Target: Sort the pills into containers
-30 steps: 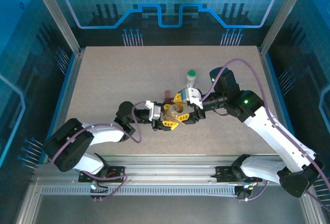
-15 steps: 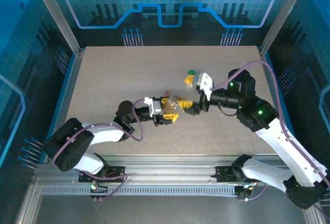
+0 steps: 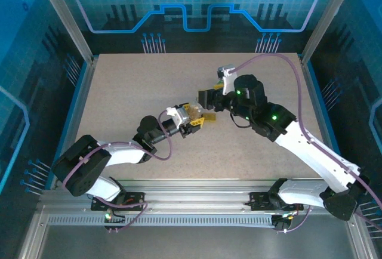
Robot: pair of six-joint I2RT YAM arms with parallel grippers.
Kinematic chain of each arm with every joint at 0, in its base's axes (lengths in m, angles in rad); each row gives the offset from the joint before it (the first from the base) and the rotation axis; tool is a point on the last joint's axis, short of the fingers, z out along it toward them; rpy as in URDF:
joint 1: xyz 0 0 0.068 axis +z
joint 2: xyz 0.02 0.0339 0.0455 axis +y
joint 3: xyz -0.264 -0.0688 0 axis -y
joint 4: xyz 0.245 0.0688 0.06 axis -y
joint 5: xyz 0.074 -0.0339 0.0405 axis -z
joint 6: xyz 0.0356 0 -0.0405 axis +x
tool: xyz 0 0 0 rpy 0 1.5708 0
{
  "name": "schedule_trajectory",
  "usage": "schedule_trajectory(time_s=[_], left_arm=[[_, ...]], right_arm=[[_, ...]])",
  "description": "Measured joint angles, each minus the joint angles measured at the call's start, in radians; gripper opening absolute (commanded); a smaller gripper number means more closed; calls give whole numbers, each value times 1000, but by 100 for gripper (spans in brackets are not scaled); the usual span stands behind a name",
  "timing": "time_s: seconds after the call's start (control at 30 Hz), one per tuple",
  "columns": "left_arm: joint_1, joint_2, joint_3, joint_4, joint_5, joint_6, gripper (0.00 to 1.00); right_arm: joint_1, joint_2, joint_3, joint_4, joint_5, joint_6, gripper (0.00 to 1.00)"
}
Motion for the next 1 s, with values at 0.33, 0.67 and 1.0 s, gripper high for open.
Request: schedule_trajectory(time_s=[0.33, 0.67, 1.0], left_arm=[[-21, 1, 18, -29, -65, 43, 0], [-26, 48, 79, -27, -91, 52, 0], [-33, 84, 108, -20, -97, 53, 0]], right_arm=[[15, 69, 2, 4, 17, 61, 63], [15, 71, -6, 19, 16, 89, 56], [0, 50, -56, 52, 4, 97, 15]])
